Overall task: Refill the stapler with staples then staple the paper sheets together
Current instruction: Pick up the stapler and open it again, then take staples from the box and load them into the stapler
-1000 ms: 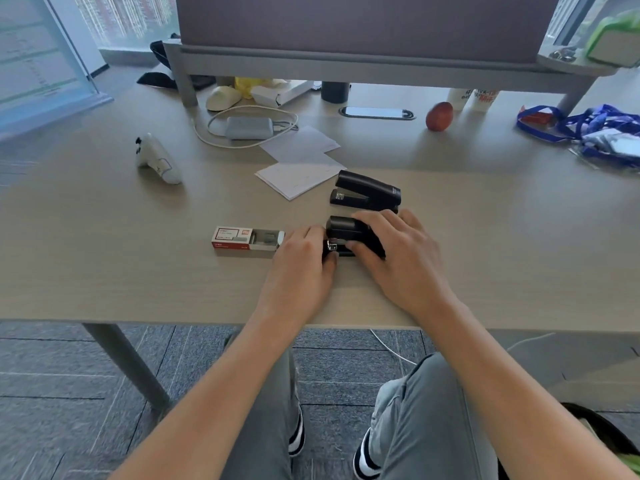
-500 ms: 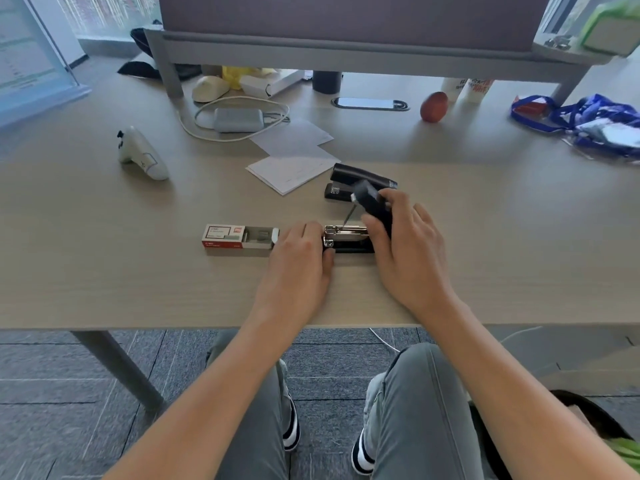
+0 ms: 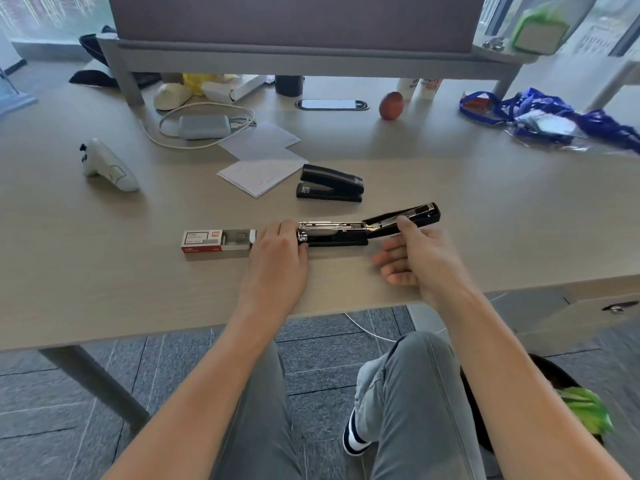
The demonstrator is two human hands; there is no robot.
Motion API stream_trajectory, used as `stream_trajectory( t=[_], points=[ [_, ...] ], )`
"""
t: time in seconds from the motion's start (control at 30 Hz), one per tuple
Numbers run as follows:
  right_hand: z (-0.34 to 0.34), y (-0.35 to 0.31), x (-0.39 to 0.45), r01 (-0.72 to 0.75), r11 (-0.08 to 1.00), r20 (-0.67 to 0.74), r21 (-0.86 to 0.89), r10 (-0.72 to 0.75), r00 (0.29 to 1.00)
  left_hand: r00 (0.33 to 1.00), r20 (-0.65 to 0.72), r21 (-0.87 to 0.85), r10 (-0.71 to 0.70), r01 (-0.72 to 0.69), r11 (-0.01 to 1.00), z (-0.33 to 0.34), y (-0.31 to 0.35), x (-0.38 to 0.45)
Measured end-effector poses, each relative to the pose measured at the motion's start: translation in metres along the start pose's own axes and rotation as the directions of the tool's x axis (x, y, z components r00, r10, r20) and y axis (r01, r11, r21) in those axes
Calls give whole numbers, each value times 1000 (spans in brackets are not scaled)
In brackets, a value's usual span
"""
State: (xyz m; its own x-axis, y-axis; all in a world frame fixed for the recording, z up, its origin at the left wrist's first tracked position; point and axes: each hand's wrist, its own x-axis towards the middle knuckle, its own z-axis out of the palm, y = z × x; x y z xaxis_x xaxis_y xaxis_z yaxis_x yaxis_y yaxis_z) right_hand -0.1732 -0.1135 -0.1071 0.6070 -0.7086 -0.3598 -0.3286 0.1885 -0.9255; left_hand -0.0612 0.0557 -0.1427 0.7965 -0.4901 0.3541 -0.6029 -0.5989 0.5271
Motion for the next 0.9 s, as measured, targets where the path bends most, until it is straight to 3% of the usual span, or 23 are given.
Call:
stream_trajectory(
  t=[0.07, 0.17, 0.33, 0.57, 0.63, 0.77, 0.83, 0.9],
  points=[
    [-1, -1, -6, 8, 1000, 26, -14, -8, 1000, 1000, 4, -14, -6, 6, 1000, -2, 1, -2],
    [7, 2, -12, 134, 990, 67, -40, -132, 989, 1000, -5, -73, -25, 25, 997, -5, 2, -4],
    [32, 7, -20, 345, 908, 184, -237, -306, 934, 993, -97, -207, -71, 50, 977, -19, -6, -13],
    [88, -7, -29, 578, 752, 327, -316, -486, 811, 967, -251, 18, -41, 47, 999, -58, -52, -28],
    [104, -10, -28, 649, 652, 351, -393, -546, 761, 969, -235, 69, -72, 90, 994, -67, -67, -26],
    [131, -15, -24, 765, 339, 467, -548, -634, 616, 988, -73, 142, -139, 148, 979, -73, -89, -18],
    [140, -18, -18, 795, 220, 554, -565, -613, 563, 991, -3, 161, -136, 135, 978, -70, -94, -17],
    [146, -22, -12, 795, 135, 623, -591, -550, 556, 992, 39, 204, -116, 106, 973, -68, -96, -18]
  ],
)
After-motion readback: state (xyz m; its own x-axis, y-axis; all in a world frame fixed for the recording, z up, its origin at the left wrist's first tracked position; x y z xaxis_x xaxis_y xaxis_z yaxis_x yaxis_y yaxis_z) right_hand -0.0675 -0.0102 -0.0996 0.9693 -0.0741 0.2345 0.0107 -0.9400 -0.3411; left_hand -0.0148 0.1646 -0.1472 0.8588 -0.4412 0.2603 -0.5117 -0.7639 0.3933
